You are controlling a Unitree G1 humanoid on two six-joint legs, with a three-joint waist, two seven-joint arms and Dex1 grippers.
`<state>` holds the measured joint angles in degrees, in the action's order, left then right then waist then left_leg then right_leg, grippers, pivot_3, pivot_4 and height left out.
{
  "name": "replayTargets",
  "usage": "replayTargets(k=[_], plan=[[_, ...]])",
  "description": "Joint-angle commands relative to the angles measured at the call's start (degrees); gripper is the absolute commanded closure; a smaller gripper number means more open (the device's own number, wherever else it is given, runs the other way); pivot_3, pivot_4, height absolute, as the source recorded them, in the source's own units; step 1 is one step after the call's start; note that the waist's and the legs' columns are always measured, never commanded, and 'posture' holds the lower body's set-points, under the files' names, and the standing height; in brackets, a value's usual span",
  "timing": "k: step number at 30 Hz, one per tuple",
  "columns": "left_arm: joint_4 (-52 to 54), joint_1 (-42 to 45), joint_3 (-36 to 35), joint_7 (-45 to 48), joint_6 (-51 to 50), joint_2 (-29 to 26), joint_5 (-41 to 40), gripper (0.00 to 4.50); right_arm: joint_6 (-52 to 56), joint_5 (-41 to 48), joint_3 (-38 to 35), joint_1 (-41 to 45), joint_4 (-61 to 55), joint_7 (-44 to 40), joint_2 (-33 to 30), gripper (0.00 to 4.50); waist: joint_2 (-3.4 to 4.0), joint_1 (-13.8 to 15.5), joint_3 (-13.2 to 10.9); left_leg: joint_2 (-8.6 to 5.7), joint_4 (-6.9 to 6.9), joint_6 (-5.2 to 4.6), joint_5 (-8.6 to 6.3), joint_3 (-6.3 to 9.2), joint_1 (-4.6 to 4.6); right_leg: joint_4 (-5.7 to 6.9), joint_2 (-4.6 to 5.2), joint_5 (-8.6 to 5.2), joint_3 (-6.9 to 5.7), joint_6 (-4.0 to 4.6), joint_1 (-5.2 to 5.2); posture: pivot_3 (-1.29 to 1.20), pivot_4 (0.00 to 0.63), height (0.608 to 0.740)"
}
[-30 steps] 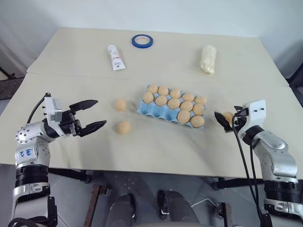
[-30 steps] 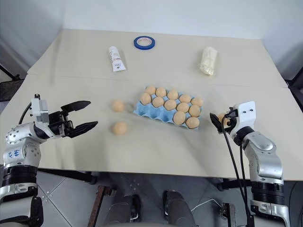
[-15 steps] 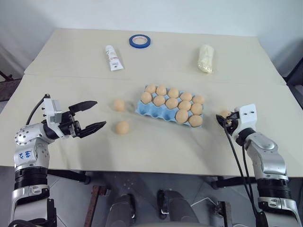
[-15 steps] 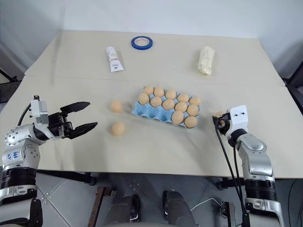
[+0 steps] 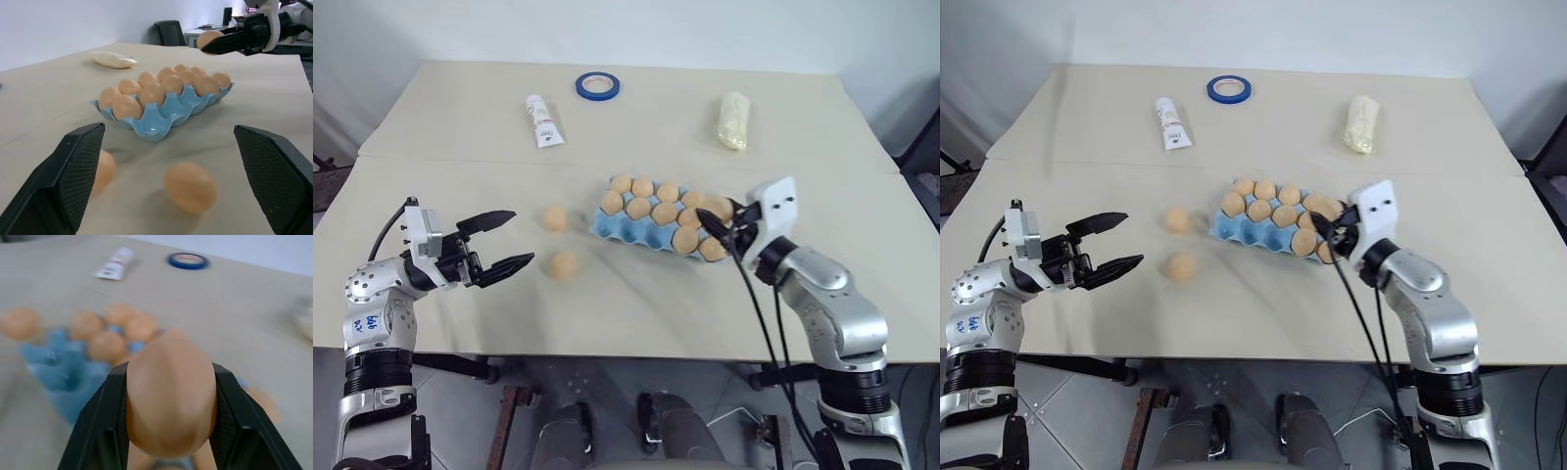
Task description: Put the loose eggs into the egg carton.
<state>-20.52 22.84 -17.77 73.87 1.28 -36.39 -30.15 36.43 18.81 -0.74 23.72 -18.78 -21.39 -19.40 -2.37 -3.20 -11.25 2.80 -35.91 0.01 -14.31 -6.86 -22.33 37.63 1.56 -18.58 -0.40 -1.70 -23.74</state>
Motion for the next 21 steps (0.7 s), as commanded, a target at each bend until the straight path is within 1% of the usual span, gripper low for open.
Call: replayTargets(k=[1, 5, 9, 11, 14, 15, 17, 21], plan=[[2.44, 0.02, -0.87, -0.39, -0.08, -0.04, -1.63, 0.0, -0.98, -2.81, 4.56, 2.86, 2.75, 3.48, 4.83, 2.88, 0.0, -0.02, 0.0, -0.01, 0.0, -0.01, 0.0, 0.0, -0.01, -0.01, 0.01, 0.0, 0.0, 0.0, -0.01, 0.0, 0.15, 0.74], [2.79, -0.27, -1.11, -0.72, -0.15, -0.22, -1.68, 0.0, -2.93, -5.4, 7.59, 3.78, 6.1, 3.38, 6.75, 2.88, 0.0, 0.06, 0.0, -0.01, 0.04, -0.02, -0.01, -0.01, -0.08, -0.05, 0.02, 0.0, -0.01, 0.0, -0.08, 0.0, 0.15, 0.74], [2.75, -0.34, -1.4, -1.23, -0.05, -0.47, -1.55, 0.0, -4.27, -7.61, 8.91, 4.8, 9.26, 2.57, 6.63, 2.88, 0.0, 0.04, 0.0, -0.02, 0.03, -0.03, -0.02, 0.01, -0.17, -0.1, 0.04, 0.0, -0.04, 0.0, -0.13, 0.0, 0.15, 0.74], [2.97, -0.57, -1.55, -1.44, -0.09, -0.49, -1.66, 0.0, -4.65, -8.04, 8.91, 5.0, 9.81, 2.02, 6.47, 2.15, 0.0, -0.01, 0.0, -0.02, 0.03, -0.04, -0.02, 0.01, -0.17, -0.08, 0.04, 0.0, -0.05, 0.0, -0.13, 0.0, 0.15, 0.74], [3.24, -0.84, -1.67, -1.68, -0.14, -0.45, -1.78, 0.0, -4.49, -7.67, 8.76, 4.94, 9.0, 0.75, 6.3, 1.2, 0.0, -0.15, 0.0, 0.0, 0.05, -0.02, -0.02, 0.02, -0.14, -0.04, 0.02, -0.01, -0.05, 0.02, -0.14, 0.0, 0.15, 0.74], [3.35, -0.93, -1.72, -1.77, -0.18, -0.41, -1.84, 0.0, -4.35, -7.5, 8.72, 4.86, 8.51, 0.39, 6.24, 0.74, 0.0, -0.14, 0.0, 0.01, 0.05, -0.02, -0.02, 0.01, -0.13, -0.03, 0.01, -0.01, -0.05, 0.02, -0.14, 0.0, 0.15, 0.74], [3.44, -1.02, -1.66, -1.98, -0.14, -0.28, -1.78, 0.0, -4.1, -7.03, 8.59, 4.82, 7.28, -0.78, 5.86, 0.07, 0.0, -0.11, 0.0, 0.0, 0.06, -0.02, -0.02, 0.01, -0.13, -0.03, 0.01, -0.01, -0.05, 0.02, -0.14, 0.0, 0.15, 0.74], [3.56, -0.92, -1.31, -2.23, 0.0, 0.11, -1.76, 0.0, -3.17, -5.64, 8.27, 4.99, 4.81, -3.23, 5.09, 0.03, 0.0, -0.1, 0.0, 0.0, 0.04, -0.02, -0.02, 0.01, -0.14, -0.03, 0.03, -0.01, -0.05, 0.02, -0.14, 0.0, 0.15, 0.74]])
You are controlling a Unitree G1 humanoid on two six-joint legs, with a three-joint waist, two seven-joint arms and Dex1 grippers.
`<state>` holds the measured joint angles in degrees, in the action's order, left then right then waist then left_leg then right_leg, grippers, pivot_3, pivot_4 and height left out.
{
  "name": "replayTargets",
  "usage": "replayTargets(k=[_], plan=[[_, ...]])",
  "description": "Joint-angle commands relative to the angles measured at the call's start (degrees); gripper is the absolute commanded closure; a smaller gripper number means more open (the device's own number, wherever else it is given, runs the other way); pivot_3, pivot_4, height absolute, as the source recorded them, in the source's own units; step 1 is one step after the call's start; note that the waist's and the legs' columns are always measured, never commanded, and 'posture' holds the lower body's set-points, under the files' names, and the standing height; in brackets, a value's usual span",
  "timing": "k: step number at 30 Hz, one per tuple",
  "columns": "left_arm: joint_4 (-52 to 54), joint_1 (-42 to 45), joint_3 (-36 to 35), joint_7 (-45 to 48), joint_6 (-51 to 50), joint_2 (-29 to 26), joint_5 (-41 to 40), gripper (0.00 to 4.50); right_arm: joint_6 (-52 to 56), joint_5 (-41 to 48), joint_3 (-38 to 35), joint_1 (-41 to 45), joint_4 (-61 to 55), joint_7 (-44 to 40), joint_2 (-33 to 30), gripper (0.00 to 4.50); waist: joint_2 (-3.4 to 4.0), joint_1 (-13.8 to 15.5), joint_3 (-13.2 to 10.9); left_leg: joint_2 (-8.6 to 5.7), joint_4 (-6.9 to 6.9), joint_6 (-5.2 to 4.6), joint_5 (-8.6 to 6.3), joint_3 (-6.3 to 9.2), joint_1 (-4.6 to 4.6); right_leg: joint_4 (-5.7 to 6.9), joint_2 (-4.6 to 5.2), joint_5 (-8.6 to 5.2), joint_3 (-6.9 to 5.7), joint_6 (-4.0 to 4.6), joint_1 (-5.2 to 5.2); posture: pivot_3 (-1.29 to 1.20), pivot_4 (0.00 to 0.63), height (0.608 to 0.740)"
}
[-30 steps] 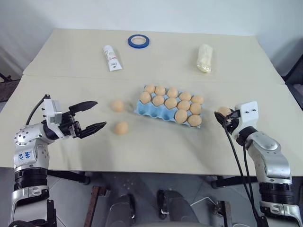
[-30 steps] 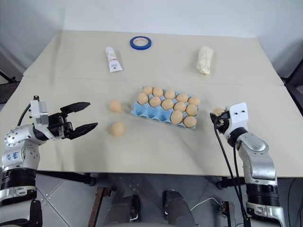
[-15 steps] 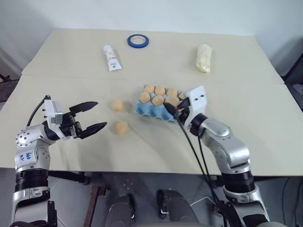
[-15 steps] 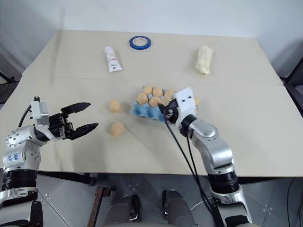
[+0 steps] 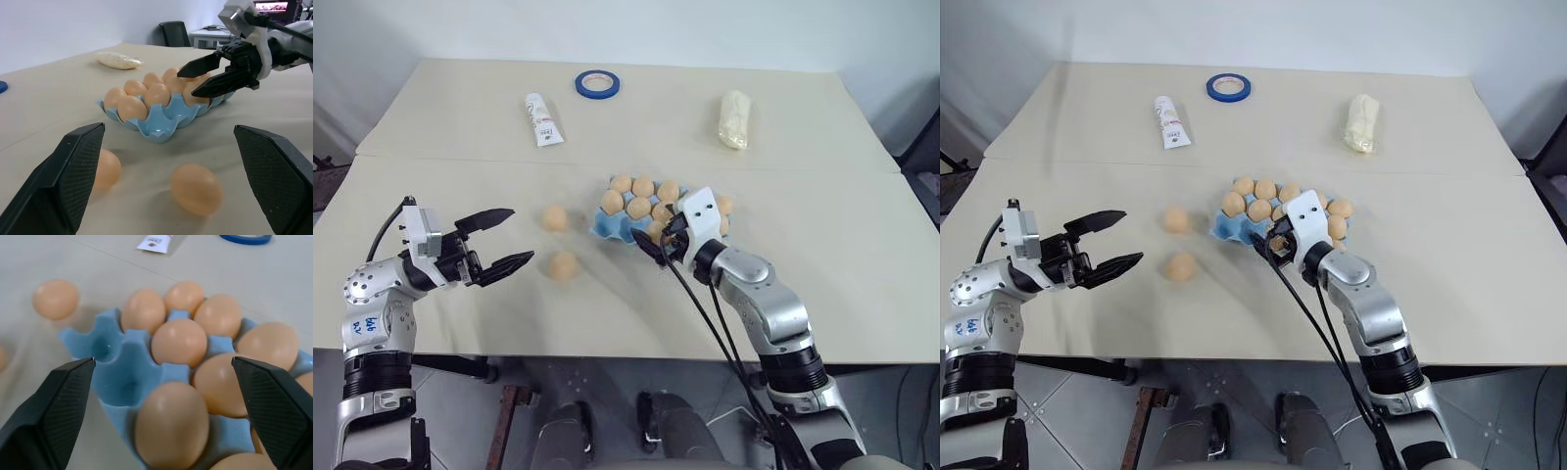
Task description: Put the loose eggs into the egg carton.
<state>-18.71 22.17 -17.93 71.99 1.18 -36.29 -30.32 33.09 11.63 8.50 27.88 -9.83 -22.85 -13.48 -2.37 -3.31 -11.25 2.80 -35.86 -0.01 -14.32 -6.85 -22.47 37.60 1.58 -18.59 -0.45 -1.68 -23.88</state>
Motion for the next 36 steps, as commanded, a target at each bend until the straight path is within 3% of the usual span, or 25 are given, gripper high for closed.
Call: replayTargets(k=[1, 10, 15, 20, 30, 36], plan=[[1.75, -0.21, -1.07, -0.41, 0.16, 0.11, -1.58, 0.0, 0.37, 1.93, -1.11, 0.83, -4.8, -2.45, -1.19, 0.03, 0.0, 0.01, 0.0, 0.0, 0.0, 0.0, 0.0, 0.01, 0.0, 0.0, 0.0, 0.0, 0.0, 0.0, 0.0, 0.0, 0.15, 0.74], [2.93, -2.06, -2.18, -2.37, 0.34, 0.35, -1.84, 0.0, -1.72, 9.96, -9.25, -2.82, -10.33, -13.27, -10.51, 0.03, 0.0, 0.24, 0.0, -0.01, 0.02, -0.03, -0.03, 0.03, -0.02, -0.11, 0.01, 0.0, -0.03, -0.01, 0.03, 0.0, 0.15, 0.74], [2.76, -4.78, -4.5, -4.4, 1.53, 0.19, -1.7, 0.0, -6.02, 14.52, -15.82, -11.34, -8.04, -25.76, -20.64, 0.03, 0.0, 0.36, 0.0, -0.01, 0.14, -0.04, -0.03, 0.06, 0.0, -0.21, 0.0, 0.0, -0.07, -0.01, 0.06, 0.0, 0.15, 0.74], [3.3, -7.6, -6.87, -6.43, 2.49, 0.06, -1.63, 0.0, -9.6, 18.19, -21.12, -18.38, -3.97, -35.53, -26.62, 0.03, 0.0, 0.18, 0.0, 0.0, 0.15, -0.04, -0.03, 0.04, 0.12, -0.21, -0.04, 0.0, -0.04, -0.01, 0.16, 0.0, 0.15, 0.74], [7.66, -15.29, -11.7, -9.05, 2.09, -1.3, -2.78, 0.0, -10.9, 20.33, -25.59, -21.06, -0.07, -39.1, -29.69, 0.03, 0.0, 0.19, 0.0, 0.01, 0.18, -0.03, -0.03, 0.04, 0.2, -0.22, -0.01, 0.0, 0.0, -0.01, 0.22, 0.0, 0.15, 0.74], [11.3, -16.5, -11.09, -10.87, 1.24, -0.67, -2.86, 0.0, -10.65, 20.16, -25.15, -20.29, -0.52, -38.55, -29.72, 0.03, 0.0, 0.43, 0.0, 0.0, 0.17, 0.23, -0.18, 0.06, 0.2, -0.23, 0.02, -0.01, -0.01, 0.02, 0.22, 0.0, 0.15, 0.74]])
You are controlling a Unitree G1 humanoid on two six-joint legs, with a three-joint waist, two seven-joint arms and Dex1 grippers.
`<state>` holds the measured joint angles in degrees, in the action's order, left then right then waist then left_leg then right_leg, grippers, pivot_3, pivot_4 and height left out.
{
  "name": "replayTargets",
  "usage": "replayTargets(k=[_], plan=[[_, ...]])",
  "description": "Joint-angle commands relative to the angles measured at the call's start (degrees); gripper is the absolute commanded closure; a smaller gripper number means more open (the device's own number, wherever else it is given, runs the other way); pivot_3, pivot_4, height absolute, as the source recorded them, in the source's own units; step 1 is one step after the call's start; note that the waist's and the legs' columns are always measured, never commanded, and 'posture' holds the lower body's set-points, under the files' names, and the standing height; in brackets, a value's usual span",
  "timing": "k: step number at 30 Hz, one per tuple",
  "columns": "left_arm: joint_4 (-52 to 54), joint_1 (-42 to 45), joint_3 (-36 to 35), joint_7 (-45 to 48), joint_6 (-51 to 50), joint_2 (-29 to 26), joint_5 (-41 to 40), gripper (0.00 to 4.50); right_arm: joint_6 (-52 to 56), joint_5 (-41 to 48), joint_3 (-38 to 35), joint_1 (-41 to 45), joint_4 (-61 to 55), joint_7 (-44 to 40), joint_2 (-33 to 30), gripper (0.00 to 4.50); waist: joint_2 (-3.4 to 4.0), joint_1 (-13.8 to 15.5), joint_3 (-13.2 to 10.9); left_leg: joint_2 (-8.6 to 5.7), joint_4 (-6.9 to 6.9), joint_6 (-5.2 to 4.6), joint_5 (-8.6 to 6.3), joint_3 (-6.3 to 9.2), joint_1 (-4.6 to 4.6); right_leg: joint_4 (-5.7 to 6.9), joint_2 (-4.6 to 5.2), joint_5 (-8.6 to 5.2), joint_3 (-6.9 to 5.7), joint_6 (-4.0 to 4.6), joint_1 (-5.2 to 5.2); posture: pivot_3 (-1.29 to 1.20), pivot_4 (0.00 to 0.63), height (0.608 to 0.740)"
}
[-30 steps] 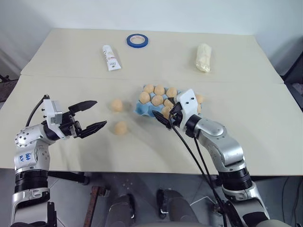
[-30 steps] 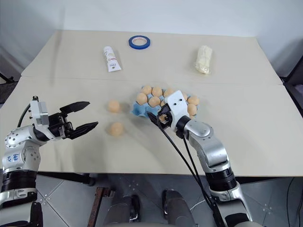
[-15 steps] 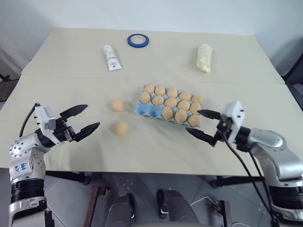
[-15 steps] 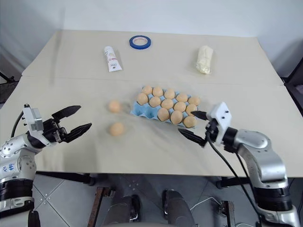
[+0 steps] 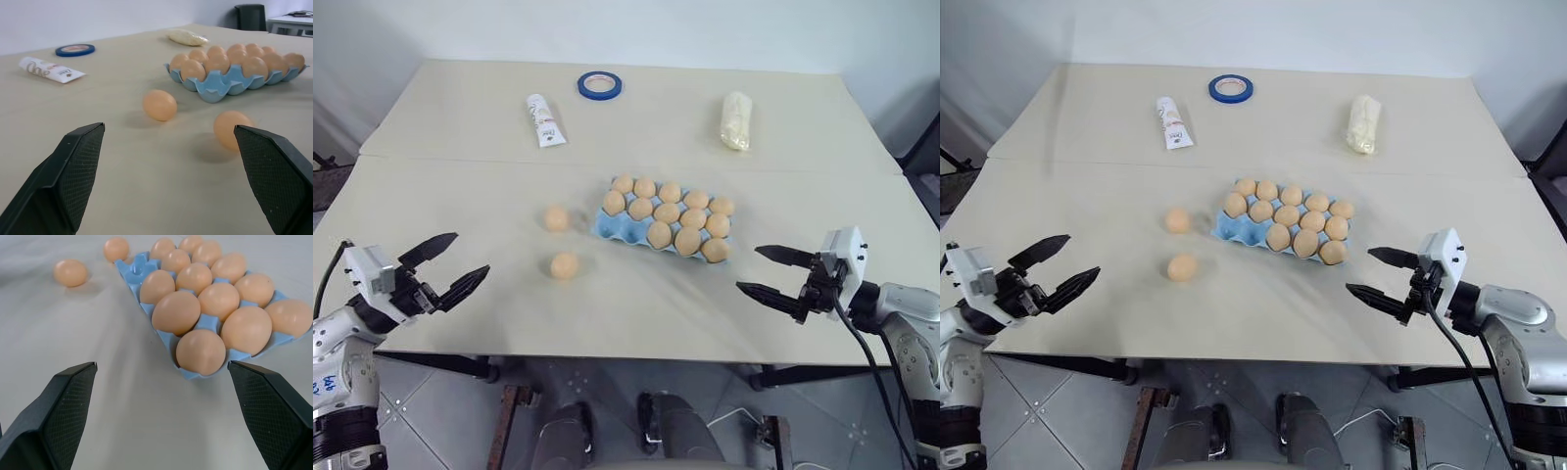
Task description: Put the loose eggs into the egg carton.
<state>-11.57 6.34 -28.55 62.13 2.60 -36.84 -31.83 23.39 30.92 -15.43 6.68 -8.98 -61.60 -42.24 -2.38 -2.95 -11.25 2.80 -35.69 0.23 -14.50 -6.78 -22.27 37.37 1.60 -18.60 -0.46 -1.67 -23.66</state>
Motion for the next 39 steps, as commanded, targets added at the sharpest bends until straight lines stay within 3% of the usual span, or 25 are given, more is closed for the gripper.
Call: replayTargets(k=[1, 17, 31, 35, 39], plan=[[5.66, -1.12, 0.2, -1.41, -0.63, 0.16, -1.24, 0.0, -1.0, 0.88, -1.1, 1.2, -1.5, 0.35, -0.81, 0.03, 0.0, 0.07, 0.0, -0.02, 0.0, 0.0, 0.0, 0.0, 0.0, 0.0, 0.03, 0.0, 0.0, 0.0, 0.0, 0.0, 0.15, 0.74], [27.81, 0.47, 18.47, -26.24, -22.51, 4.73, 8.26, 0.0, 0.09, 1.04, 0.19, 0.07, -5.25, 3.85, 0.84, 0.03, 0.0, 0.93, 0.0, -0.02, 0.05, -0.23, 0.15, -0.04, 0.0, -0.03, -0.07, 0.01, 0.06, -0.04, 0.0, 0.0, 0.15, 0.74], [20.36, 5.42, 27.9, -28.87, -23.36, 8.52, 15.99, 0.0, 0.32, 1.06, 0.39, 0.37, -5.62, 5.33, 0.47, 0.03, 0.01, 1.29, 0.0, -0.03, -0.01, -0.24, 0.17, -0.07, 0.01, 0.02, -0.09, 0.01, 0.1, -0.05, 0.0, 0.0, 0.15, 0.74], [21.3, 6.01, 28.24, -27.95, -25.02, 8.91, 15.11, 0.83, 0.31, 1.05, 0.25, 0.05, -5.76, 5.79, 0.48, 0.0, 0.01, 1.34, 0.0, -0.03, -0.02, -0.24, 0.17, -0.07, 0.0, 0.02, -0.09, 0.01, 0.09, -0.05, -0.01, 0.0, 0.15, 0.74], [20.96, 6.76, 27.61, -27.98, -24.9, 9.89, 14.71, 2.13, 0.24, 0.92, 0.44, 0.05, -5.59, 6.2, 0.56, 0.0, 0.01, 1.3, 0.0, -0.03, -0.05, -0.24, 0.17, -0.06, 0.0, 0.04, -0.09, 0.02, 0.09, -0.05, 0.0, 0.0, 0.15, 0.74]])
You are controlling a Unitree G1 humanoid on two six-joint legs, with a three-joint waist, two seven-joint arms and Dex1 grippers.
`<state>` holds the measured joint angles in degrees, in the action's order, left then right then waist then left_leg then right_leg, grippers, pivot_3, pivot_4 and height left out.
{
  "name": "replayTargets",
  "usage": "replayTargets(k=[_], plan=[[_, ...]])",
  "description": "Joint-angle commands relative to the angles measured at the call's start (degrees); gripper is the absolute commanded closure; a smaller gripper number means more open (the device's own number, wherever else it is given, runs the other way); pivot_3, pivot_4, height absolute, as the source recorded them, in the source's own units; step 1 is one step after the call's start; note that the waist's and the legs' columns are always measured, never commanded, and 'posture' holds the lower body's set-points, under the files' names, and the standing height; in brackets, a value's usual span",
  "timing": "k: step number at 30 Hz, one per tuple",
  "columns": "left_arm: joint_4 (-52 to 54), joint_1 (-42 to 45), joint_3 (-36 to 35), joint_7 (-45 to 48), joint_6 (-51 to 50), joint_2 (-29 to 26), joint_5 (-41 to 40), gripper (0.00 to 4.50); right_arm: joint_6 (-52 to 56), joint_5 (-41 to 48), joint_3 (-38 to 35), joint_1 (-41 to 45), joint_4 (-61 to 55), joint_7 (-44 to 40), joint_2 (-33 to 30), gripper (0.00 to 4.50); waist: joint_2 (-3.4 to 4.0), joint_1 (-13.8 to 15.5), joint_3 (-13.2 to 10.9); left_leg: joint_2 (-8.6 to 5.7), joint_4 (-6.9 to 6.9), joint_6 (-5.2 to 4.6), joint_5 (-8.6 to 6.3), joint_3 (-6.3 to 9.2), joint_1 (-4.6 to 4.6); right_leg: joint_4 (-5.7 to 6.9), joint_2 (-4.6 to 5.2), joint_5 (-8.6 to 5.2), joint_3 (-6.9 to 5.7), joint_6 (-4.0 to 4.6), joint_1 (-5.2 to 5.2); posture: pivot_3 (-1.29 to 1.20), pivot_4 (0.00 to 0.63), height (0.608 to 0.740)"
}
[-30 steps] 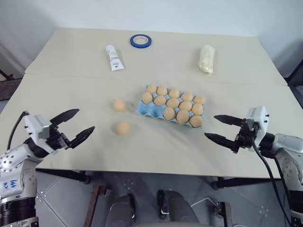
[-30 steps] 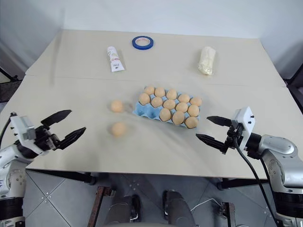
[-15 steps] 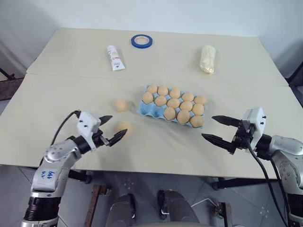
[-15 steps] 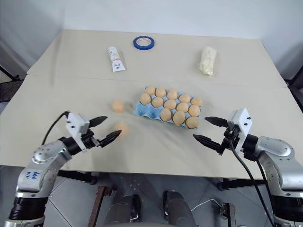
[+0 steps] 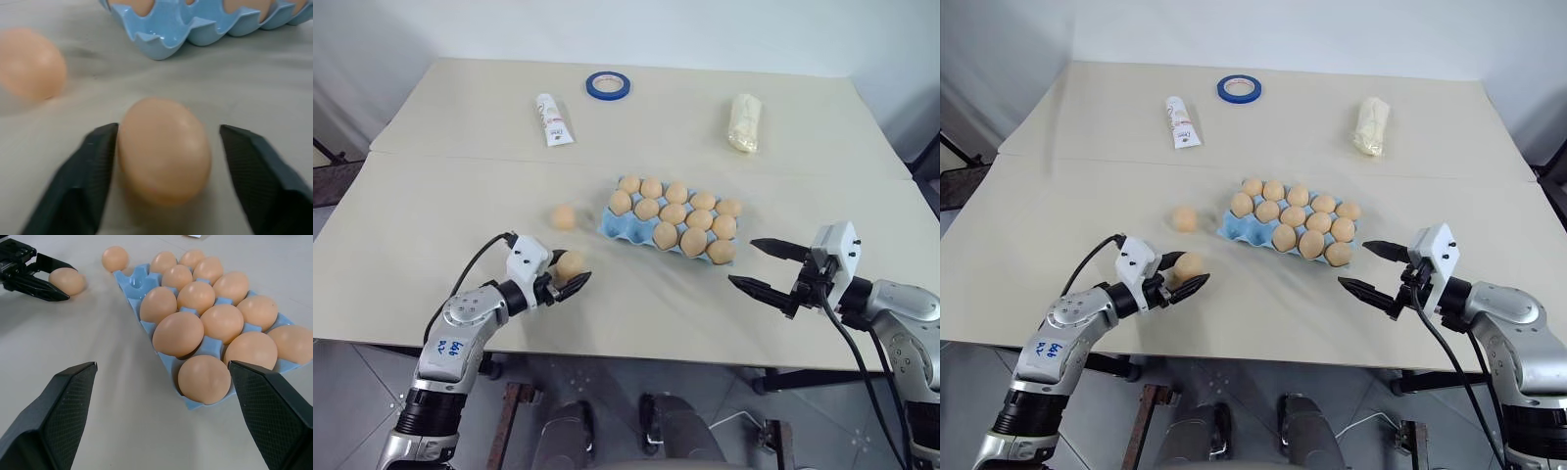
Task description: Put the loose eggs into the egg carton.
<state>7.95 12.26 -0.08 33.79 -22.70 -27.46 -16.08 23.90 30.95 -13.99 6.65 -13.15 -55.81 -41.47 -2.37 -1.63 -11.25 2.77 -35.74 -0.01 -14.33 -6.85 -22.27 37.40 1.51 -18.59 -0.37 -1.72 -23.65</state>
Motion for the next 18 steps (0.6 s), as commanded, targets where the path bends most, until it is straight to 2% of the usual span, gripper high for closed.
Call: replayTargets(k=[1, 3, 7, 11, 18], plan=[[1.66, 1.01, -0.89, 0.47, 0.28, 0.62, -1.19, 2.47, -0.28, 0.88, -0.95, 0.13, -1.38, 0.46, -0.21, 0.0, 0.0, -0.02, 0.0, 0.0, 0.0, 0.0, 0.0, 0.0, 0.0, 0.0, 0.0, 0.0, 0.0, 0.0, 0.0, 0.0, 0.15, 0.74], [2.13, 1.31, -0.97, 0.44, 0.15, 0.91, -1.45, 2.78, -0.32, 0.85, -0.9, 0.2, -1.28, 0.55, -0.24, 0.0, 0.0, -0.01, 0.0, 0.0, 0.01, 0.0, 0.0, 0.0, 0.0, 0.01, -0.01, 0.0, 0.0, 0.0, 0.0, 0.0, 0.15, 0.74], [1.41, 3.05, -2.02, -0.51, 1.47, 1.98, -1.6, 2.86, -0.48, 0.76, -0.91, 0.27, -1.09, 0.62, -0.25, 0.0, 0.0, 0.04, 0.0, 0.0, 0.0, 0.0, 0.01, 0.0, 0.0, 0.0, -0.01, 0.0, 0.0, -0.01, 0.0, 0.0, 0.15, 0.74], [-2.52, 5.05, -4.75, 8.89, 10.3, 0.04, -4.75, 2.86, -0.72, 0.6, -0.84, 0.54, -0.69, 0.68, -0.15, 0.0, 0.0, -0.03, 0.0, 0.01, -0.07, 0.0, 0.01, 0.0, 0.0, 0.03, -0.02, 0.01, 0.0, -0.02, 0.0, 0.0, 0.15, 0.74], [-11.91, 13.19, -7.48, 19.65, 14.14, -3.63, -8.38, 2.86, -1.32, 0.35, -0.79, 0.99, -0.16, 0.73, 0.03, 0.0, 0.0, 0.04, 0.0, 0.0, -0.15, 0.01, 0.01, 0.0, -0.02, 0.05, -0.02, 0.02, -0.02, -0.02, 0.02, 0.0, 0.15, 0.74]])
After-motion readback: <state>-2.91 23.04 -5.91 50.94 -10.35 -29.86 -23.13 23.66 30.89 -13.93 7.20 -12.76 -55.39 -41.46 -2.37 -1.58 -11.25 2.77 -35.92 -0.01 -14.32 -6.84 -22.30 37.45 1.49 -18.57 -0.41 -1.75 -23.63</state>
